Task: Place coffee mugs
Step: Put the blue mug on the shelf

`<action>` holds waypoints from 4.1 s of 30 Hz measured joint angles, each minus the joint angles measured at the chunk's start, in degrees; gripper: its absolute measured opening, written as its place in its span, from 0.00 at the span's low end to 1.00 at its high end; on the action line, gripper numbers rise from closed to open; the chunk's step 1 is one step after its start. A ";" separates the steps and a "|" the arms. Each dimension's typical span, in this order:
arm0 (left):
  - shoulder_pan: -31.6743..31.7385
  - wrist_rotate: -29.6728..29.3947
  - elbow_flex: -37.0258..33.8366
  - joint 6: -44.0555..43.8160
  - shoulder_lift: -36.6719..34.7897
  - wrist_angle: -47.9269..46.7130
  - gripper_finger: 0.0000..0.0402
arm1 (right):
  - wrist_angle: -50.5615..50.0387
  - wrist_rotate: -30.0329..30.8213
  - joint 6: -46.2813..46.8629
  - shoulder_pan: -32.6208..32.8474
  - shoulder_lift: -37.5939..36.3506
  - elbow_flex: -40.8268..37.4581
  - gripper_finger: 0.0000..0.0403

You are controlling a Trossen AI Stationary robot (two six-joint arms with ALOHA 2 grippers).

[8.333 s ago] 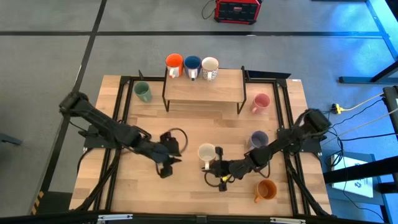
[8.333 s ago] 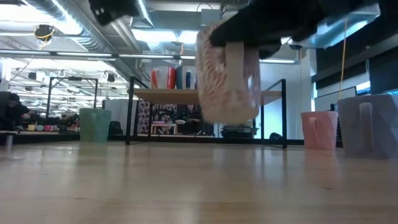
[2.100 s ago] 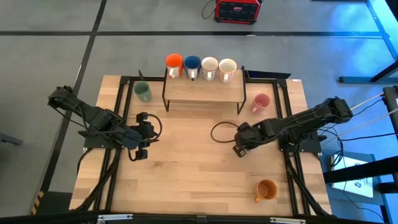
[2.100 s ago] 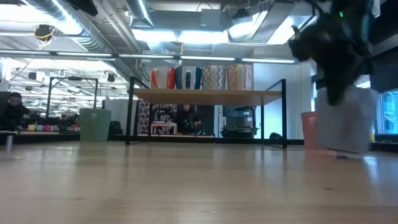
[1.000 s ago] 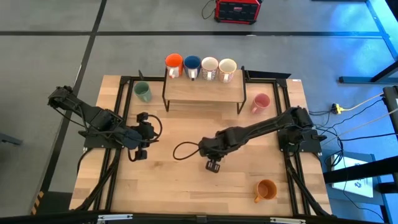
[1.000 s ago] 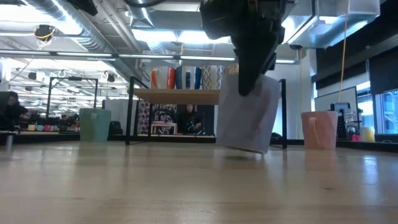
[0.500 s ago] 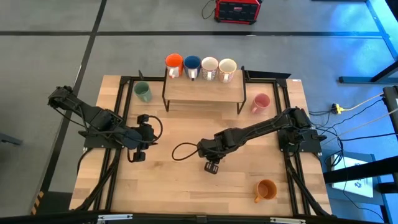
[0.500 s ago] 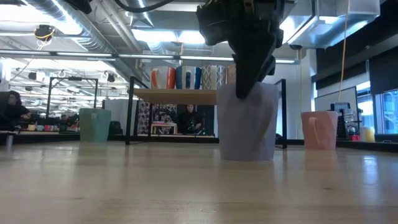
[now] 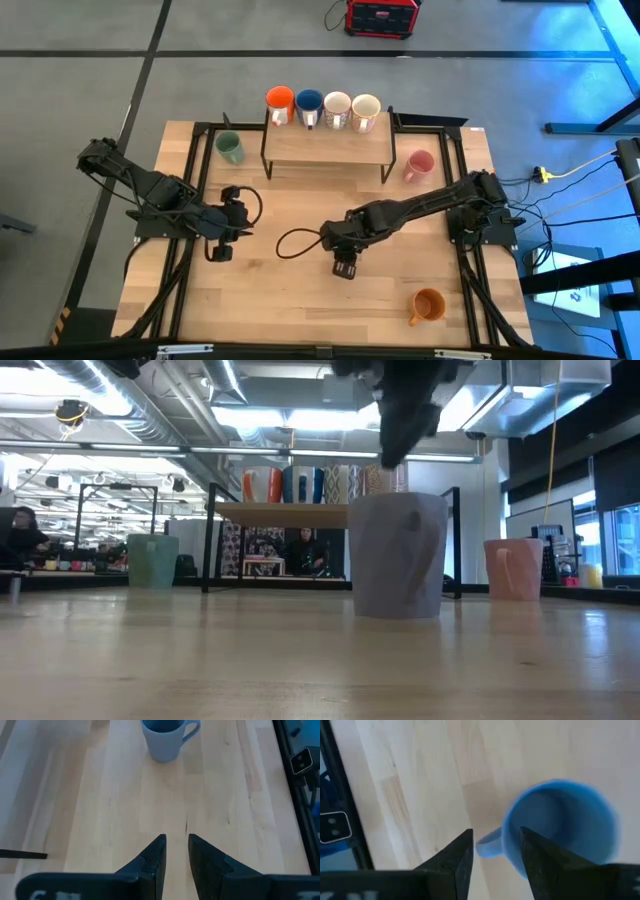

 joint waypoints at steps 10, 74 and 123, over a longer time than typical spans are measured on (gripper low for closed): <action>0.00 -0.40 0.00 0.00 0.04 5.21 0.11 | 0.06 6.55 -3.32 0.87 -9.47 -0.04 0.37; -0.20 -0.09 -6.38 -7.58 16.13 41.09 0.05 | 101.32 32.29 -3.74 17.73 -3.18 -60.52 0.37; 0.15 -8.29 -3.06 -5.84 -15.58 8.52 0.05 | 71.59 4.91 -27.79 -7.99 -10.34 -26.41 0.02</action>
